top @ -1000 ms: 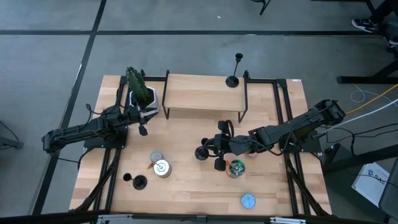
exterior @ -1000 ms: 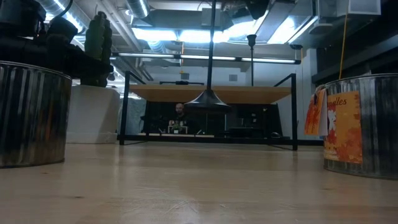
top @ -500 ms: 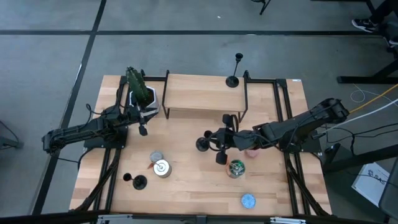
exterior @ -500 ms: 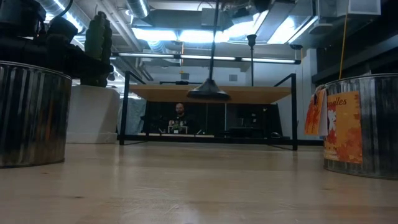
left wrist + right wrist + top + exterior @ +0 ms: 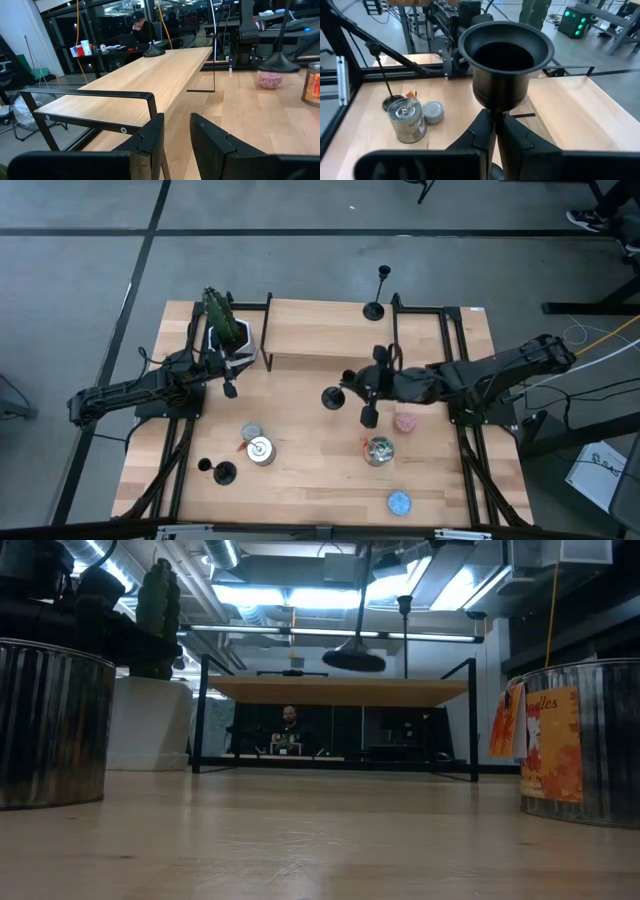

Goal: Pick & Place candle stick holders
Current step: Align the right black candle holder with the other black candle holder on the shelf

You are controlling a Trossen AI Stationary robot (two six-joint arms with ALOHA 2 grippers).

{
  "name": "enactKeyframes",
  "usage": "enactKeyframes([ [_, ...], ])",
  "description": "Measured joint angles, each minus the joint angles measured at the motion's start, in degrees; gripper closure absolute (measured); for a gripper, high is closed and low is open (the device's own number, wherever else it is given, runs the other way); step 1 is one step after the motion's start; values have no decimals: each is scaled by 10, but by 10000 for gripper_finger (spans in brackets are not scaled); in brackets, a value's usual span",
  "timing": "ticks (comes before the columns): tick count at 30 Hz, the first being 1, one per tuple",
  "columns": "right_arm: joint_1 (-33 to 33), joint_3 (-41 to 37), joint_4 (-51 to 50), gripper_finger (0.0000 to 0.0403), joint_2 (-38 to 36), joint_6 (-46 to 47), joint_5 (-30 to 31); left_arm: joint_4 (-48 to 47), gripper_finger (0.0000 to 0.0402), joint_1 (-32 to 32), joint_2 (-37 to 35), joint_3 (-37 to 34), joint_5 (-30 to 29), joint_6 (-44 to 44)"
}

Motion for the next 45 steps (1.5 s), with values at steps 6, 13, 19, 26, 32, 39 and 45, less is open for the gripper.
enactKeyframes([
  [6,-31,0,-6,380,-38,-6,-36,0,313,0,0,0,0,0],
  [13,-53,0,-16,380,-81,-6,-43,1,313,0,0,0,0,0],
  [19,-65,0,-59,380,-116,-5,-47,0,313,0,0,0,0,0],
  [26,-92,0,-86,380,-136,3,-47,1,313,0,0,0,0,0],
  [32,-124,0,-88,380,-136,2,-30,1,313,0,0,0,0,0],
  [39,-176,0,-79,380,-136,-6,-17,1,313,0,0,0,0,0],
  [45,-220,0,-79,380,-136,-13,-26,1,313,0,0,0,0,0],
])
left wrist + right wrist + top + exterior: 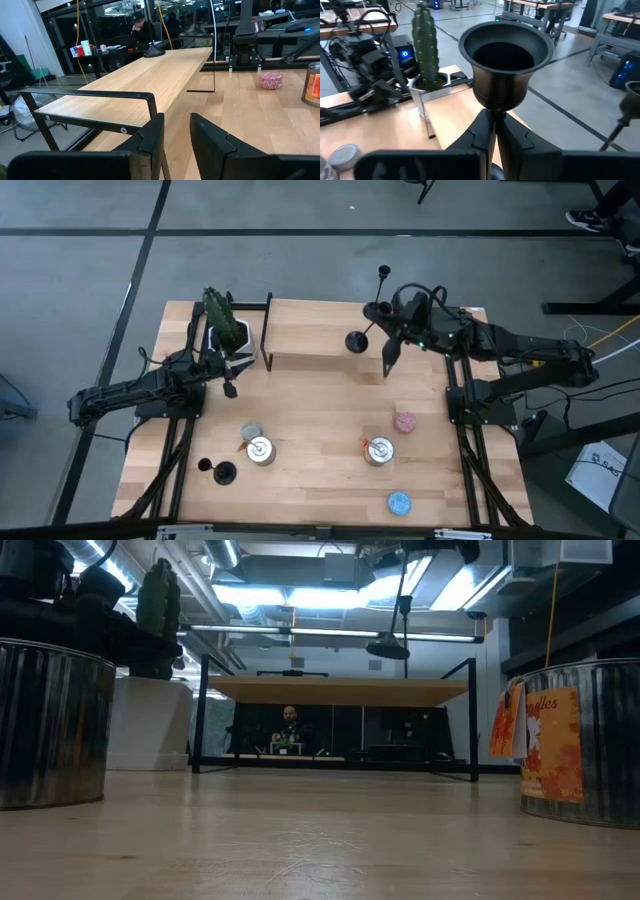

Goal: Pick & Place candle stick holders
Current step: Align the right black candle holder with the other black candle holder on the shelf

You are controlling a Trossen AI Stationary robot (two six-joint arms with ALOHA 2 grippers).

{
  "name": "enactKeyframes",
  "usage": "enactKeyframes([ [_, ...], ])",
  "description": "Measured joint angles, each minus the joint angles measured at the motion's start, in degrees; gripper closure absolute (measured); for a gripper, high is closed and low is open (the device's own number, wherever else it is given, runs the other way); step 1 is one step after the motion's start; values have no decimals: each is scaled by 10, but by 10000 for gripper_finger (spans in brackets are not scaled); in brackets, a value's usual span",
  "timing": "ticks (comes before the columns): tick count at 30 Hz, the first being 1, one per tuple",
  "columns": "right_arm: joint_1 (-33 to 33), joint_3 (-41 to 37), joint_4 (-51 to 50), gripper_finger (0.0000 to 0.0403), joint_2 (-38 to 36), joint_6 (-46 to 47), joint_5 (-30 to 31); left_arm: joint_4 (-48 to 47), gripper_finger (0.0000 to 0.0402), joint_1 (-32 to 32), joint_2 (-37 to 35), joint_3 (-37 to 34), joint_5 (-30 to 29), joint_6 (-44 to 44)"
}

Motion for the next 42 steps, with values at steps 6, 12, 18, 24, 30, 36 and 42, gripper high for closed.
enactKeyframes([
  [6,-41,0,-8,380,0,-8,-26,0,313,0,0,0,0,0],
  [12,-71,0,-11,380,0,-13,-48,0,313,0,0,0,0,0],
  [18,-91,0,-13,380,12,-21,-72,0,313,0,0,0,0,0],
  [24,-102,0,-16,380,21,-31,-97,0,313,0,0,0,0,0],
  [30,-117,0,-18,380,25,-36,-97,0,313,0,0,0,0,0],
  [36,-135,0,-38,380,21,-34,-97,0,313,0,0,0,0,0],
  [42,-156,0,-54,380,4,-33,-97,0,313,0,0,0,0,0],
])
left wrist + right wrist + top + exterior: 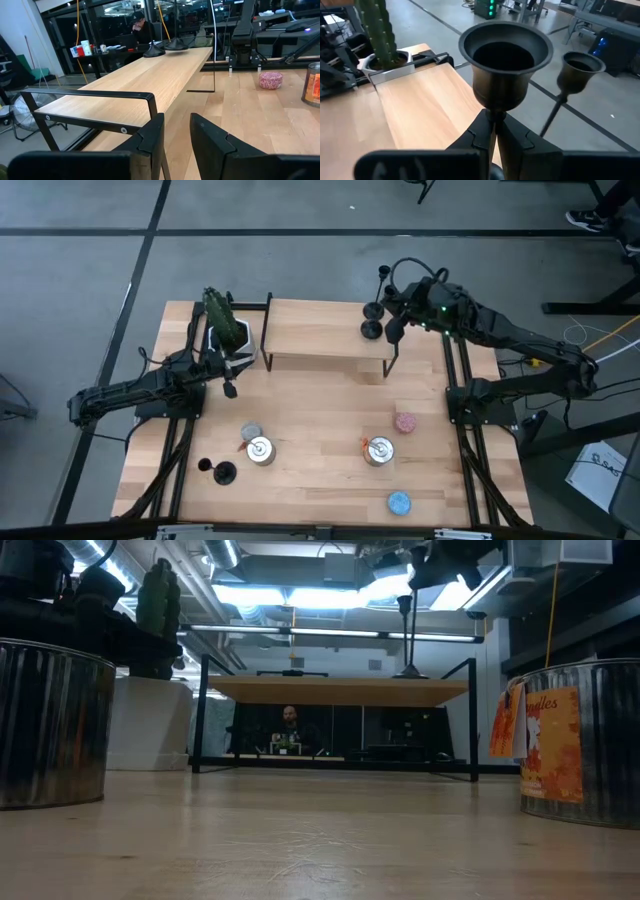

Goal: Pick & Place candle stick holders
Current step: Align the right black candle holder with the other black candle holder on the shelf

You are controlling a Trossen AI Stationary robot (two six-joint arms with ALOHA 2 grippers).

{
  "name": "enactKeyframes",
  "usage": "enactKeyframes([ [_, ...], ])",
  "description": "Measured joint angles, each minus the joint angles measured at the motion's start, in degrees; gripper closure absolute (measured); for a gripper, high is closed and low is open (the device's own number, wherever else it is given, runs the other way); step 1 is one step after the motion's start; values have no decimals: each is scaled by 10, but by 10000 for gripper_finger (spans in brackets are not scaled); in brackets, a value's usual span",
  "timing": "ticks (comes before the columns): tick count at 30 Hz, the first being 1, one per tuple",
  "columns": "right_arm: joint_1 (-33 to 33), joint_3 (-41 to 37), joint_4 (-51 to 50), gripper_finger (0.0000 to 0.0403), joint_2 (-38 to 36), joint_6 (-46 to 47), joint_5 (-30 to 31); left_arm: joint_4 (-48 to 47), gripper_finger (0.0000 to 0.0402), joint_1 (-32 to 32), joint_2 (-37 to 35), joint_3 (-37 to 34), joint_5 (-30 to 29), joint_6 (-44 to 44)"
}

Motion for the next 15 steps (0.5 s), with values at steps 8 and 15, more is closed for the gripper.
enactKeyframes([
  [8,-21,0,-24,380,-1,8,-3,0,313,0,0,0,0,0],
  [15,-32,0,-34,380,-1,17,-6,0,313,0,0,0,0,0],
])
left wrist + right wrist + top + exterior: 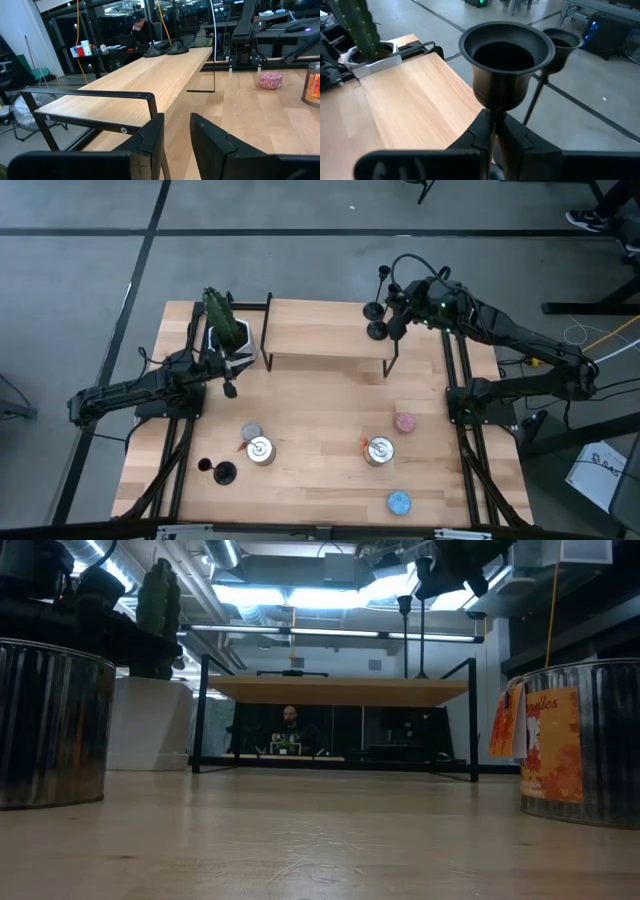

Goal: Pick & Place candle stick holders
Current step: Align the right black candle holder with the other black candle holder on the shelf

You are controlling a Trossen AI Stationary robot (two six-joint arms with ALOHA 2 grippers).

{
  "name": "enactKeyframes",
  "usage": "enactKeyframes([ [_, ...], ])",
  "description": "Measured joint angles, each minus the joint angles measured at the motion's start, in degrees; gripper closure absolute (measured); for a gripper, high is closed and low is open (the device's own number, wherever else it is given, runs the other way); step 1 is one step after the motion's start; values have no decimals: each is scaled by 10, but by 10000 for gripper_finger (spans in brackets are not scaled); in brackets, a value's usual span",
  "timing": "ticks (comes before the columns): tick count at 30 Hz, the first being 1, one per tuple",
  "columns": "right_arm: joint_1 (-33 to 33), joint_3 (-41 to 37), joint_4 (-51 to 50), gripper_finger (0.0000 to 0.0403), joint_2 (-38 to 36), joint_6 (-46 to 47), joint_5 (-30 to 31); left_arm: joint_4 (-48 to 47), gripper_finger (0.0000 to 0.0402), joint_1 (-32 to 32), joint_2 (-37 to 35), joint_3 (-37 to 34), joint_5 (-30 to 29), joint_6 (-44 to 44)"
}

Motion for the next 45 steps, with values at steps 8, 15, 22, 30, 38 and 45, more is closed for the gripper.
enactKeyframes([
  [8,-5,0,2,380,0,7,-1,0,313,0,0,0,0,0],
  [15,-5,0,10,380,5,10,-8,0,313,0,0,0,0,0],
  [22,-5,1,13,380,11,10,-9,0,313,0,0,0,0,0],
  [30,-5,1,19,380,16,10,-7,0,313,0,0,0,0,0],
  [38,-5,1,18,380,16,10,-7,0,313,0,0,0,0,0],
  [45,-5,1,18,379,16,10,-8,0,313,0,0,0,0,0],
])
